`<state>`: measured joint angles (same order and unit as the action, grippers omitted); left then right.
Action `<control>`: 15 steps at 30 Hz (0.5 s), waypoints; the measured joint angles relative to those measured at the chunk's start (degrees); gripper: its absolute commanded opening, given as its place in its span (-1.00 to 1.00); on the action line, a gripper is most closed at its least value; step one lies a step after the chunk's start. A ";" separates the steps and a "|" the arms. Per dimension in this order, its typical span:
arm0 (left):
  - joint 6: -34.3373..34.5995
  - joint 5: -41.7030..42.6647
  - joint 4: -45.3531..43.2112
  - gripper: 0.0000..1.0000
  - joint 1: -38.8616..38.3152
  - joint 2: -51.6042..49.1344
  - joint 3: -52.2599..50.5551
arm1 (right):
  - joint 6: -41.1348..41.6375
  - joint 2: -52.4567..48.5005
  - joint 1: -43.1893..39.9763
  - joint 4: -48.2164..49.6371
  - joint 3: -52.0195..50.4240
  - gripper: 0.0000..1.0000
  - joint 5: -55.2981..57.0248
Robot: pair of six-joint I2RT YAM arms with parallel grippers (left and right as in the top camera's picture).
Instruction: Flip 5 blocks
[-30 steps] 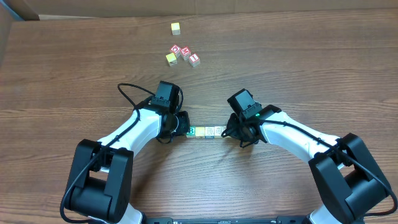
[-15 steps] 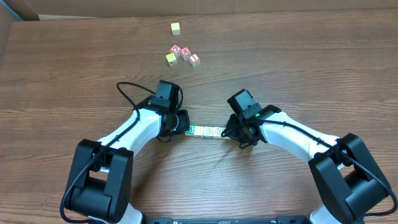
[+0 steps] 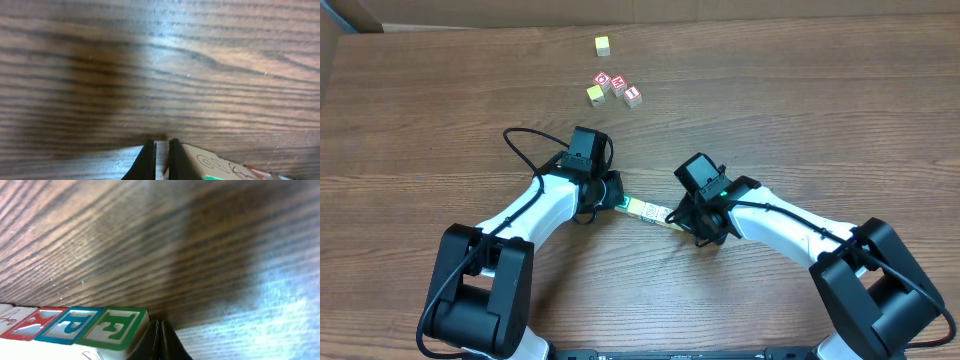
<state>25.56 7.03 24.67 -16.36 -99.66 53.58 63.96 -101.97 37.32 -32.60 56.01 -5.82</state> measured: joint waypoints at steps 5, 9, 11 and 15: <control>0.00 -0.24 -1.79 -0.91 0.00 0.00 0.00 | 5.16 0.00 0.26 -0.04 -0.15 -0.92 -1.38; 0.00 -0.26 -2.95 -0.92 0.00 0.00 0.00 | 9.49 0.00 0.28 -0.11 -0.17 -0.92 -2.23; 0.00 -0.24 -3.58 -0.92 0.00 0.00 0.00 | 11.67 0.00 0.28 -0.15 -0.20 -0.92 -2.78; 0.00 -0.28 -4.20 -0.91 0.00 0.00 0.00 | 15.19 0.00 0.28 -0.22 -0.22 -0.92 -3.45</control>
<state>25.56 6.74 20.47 -16.36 -99.66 53.58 79.15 -101.97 37.60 -32.82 55.79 -9.28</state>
